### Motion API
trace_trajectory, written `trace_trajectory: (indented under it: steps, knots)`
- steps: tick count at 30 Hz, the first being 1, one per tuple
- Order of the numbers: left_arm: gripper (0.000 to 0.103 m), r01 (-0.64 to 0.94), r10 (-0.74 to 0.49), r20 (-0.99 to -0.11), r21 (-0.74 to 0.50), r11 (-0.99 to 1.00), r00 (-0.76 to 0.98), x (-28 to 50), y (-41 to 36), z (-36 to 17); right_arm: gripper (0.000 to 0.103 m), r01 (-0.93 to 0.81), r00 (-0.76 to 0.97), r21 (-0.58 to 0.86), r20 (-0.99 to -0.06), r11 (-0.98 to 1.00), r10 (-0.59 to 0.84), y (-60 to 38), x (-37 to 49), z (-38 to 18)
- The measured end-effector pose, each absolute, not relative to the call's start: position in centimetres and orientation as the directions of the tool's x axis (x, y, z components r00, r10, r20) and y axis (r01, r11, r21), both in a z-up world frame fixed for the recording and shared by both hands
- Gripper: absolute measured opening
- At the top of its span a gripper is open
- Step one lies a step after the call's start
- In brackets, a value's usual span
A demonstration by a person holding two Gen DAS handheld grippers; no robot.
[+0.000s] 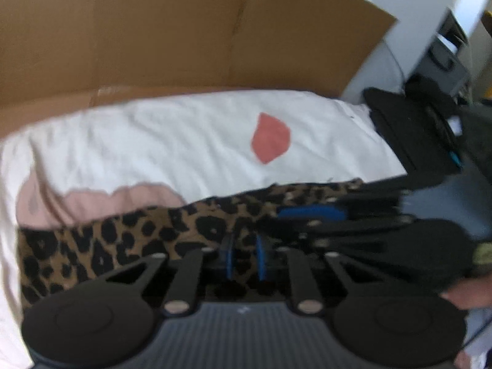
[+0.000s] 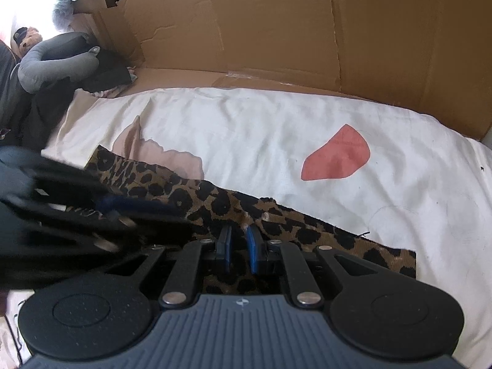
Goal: Fold clothes
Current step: 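Press the shorts flat with the left tool while the right tool holds the edge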
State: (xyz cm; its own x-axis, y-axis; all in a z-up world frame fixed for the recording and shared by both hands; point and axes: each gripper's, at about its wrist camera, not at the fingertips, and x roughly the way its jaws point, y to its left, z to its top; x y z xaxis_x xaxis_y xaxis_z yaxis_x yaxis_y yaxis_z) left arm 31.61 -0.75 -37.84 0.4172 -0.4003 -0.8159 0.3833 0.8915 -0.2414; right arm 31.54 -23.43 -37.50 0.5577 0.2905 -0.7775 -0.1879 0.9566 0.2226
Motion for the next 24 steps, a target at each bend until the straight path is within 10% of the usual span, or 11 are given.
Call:
trace_trajectory:
  steps: [24]
  knots:
    - [0.018, 0.456, -0.377, -0.824, -0.166, 0.874, 0.422, 32.3, -1.8, -38.6, 0.018, -0.160, 0.558, 0.203, -0.789, 0.966, 0.258, -25.3, 22.2, -36.5]
